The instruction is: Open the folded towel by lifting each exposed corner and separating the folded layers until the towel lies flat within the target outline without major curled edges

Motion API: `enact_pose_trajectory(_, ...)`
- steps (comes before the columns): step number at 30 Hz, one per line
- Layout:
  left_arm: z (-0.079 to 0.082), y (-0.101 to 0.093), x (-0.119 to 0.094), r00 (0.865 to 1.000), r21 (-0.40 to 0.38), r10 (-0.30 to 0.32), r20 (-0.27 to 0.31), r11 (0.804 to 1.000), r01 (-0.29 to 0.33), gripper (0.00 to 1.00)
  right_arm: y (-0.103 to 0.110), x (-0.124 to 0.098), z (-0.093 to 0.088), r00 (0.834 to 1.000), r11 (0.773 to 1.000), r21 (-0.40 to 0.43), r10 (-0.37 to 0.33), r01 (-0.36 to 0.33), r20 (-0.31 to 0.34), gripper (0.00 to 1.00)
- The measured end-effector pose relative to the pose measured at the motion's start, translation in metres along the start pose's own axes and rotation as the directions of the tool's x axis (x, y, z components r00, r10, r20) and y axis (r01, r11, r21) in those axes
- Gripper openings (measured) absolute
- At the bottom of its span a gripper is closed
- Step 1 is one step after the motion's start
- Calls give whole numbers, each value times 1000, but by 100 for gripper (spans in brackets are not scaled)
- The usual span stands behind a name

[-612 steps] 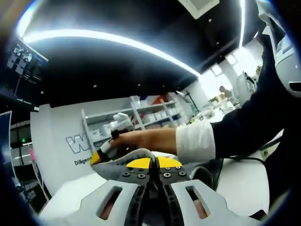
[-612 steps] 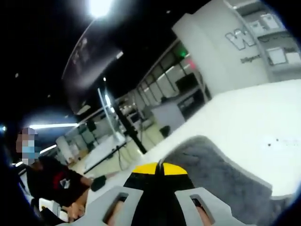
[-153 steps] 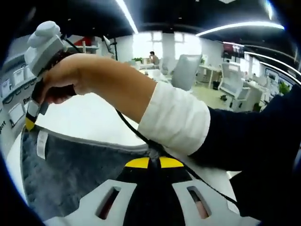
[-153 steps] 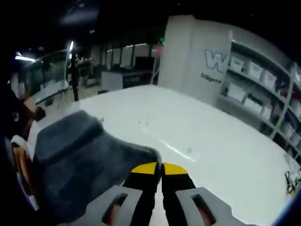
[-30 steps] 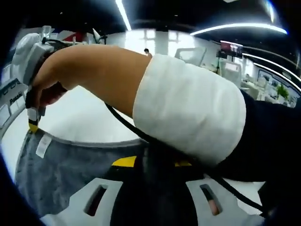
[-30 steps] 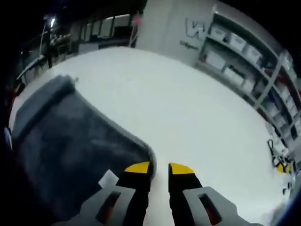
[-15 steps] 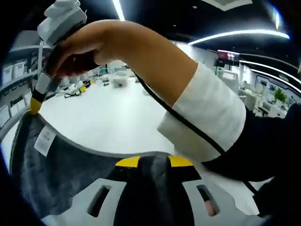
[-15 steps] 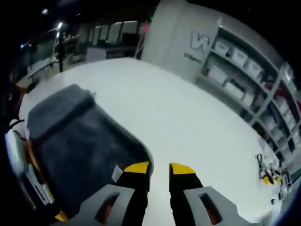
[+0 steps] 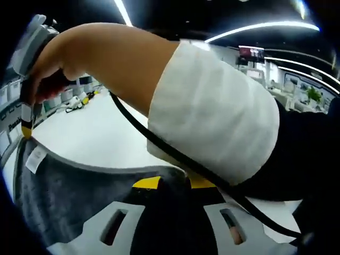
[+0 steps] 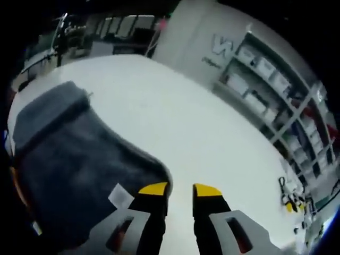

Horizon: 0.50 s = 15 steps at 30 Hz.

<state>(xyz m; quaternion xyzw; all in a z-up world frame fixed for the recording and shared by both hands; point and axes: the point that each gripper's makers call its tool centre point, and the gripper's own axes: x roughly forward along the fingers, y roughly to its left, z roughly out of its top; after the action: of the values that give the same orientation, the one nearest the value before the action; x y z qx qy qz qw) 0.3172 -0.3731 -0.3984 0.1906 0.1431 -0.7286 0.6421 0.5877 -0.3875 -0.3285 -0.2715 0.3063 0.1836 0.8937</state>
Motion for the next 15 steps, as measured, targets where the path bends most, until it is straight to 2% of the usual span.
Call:
enact_pose_trajectory(1,0,0,0,1000,0,0,0,1000,0,17,1,0,1,1000,1000,4,10,-10,2,10)
enact_pose_trajectory(2,1,-1,0,1000,0,-4,1,1000,4,17,8,-2,1,998,997,33,67,-67,13,9)
enact_pose_trajectory(3,1,-2,0,1000,-2,-7,2,1000,7,17,15,-6,-9,997,996,43,76,-75,-23,8)
enact_pose_trajectory(5,1,-4,1,1000,-6,-13,3,1000,13,17,13,-8,-22,995,999,-20,29,-31,-92,8)
enact_pose_trajectory(7,1,-5,1,1000,-7,-15,3,1000,15,17,10,-4,-26,994,999,-44,24,-29,-109,8)
enact_pose_trajectory(9,3,-6,-1,1000,-20,-21,9,1000,21,17,10,1,-21,994,998,-9,63,-64,-84,6)
enact_pose_trajectory(12,4,-6,-2,1000,-14,-18,11,1000,18,17,15,2,-17,995,997,-12,77,-78,-71,6)
enact_pose_trajectory(15,3,-6,-3,1000,-18,-19,9,1000,19,17,28,10,-10,984,983,47,179,-178,-16,7)
